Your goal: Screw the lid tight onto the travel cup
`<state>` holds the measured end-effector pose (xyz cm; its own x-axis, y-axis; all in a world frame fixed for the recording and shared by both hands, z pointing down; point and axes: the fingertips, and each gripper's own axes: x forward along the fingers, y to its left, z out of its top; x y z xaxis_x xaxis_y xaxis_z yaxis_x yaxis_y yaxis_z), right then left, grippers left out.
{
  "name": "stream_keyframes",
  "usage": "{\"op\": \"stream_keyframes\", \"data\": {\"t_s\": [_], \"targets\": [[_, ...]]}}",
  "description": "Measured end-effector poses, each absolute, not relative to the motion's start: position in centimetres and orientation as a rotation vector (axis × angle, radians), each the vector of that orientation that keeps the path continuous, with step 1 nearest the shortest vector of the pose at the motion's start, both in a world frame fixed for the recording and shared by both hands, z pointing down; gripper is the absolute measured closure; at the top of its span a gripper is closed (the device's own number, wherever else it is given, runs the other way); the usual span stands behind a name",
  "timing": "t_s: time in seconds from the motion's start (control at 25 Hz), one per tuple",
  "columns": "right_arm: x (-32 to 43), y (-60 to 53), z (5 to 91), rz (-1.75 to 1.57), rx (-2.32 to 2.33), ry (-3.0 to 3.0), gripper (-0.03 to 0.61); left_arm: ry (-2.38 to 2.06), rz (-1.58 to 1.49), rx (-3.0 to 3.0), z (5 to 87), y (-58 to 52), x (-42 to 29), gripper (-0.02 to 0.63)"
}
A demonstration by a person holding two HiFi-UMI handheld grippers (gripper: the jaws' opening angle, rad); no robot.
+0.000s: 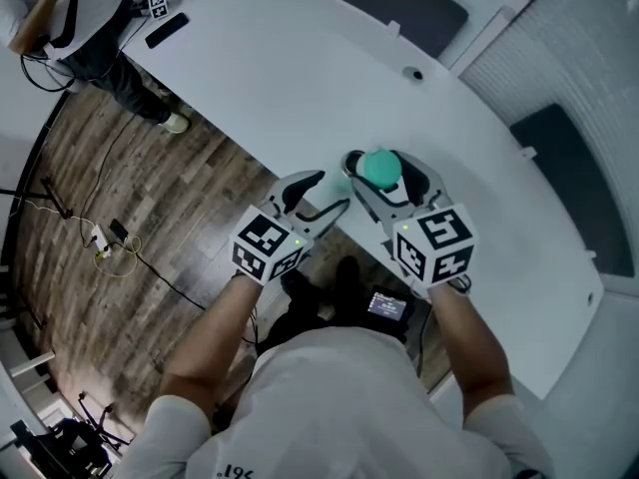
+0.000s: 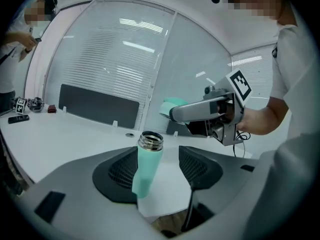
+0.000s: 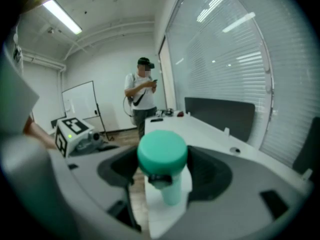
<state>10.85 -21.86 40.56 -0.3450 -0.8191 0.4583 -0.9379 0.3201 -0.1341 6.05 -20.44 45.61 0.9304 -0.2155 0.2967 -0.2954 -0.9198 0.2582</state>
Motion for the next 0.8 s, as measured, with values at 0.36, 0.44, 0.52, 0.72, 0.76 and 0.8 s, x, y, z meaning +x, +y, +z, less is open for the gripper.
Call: {"op": "stream_keyframes", "data": {"t_s": [0.36, 0.44, 0.52, 0.72, 0.76, 0.8], "targets": [[10.2, -23.7, 43.9, 0.503, 1.447, -2.232, 0.264, -0.289, 0.535, 2.816, 49.8, -21.2, 8.5, 0.307], [10.2, -23.9, 44.3, 0.491, 1.43, -2.219, 0.264, -0.284, 0.54, 2.817, 50.0, -21.5, 8.8, 0.304], [10.1, -24.1, 44.5, 0.485, 1.415, -2.213, 0.264, -0.276, 0.55, 2.821, 50.2, -21.7, 9.0, 0.304], [9.9, -24.7, 45.2, 0.466, 1.372, -2.207, 0.264, -0.244, 0.592, 2.845, 50.8, -22.2, 9.5, 0.304], [9.8, -24.8, 45.2, 0.46, 1.366, -2.207, 0.264, -0.236, 0.6, 2.852, 51.0, -22.2, 9.7, 0.304], [9.8, -24.9, 45.3, 0.454, 1.359, -2.206, 0.264, -0.228, 0.606, 2.858, 51.3, -22.3, 9.8, 0.304]]}}
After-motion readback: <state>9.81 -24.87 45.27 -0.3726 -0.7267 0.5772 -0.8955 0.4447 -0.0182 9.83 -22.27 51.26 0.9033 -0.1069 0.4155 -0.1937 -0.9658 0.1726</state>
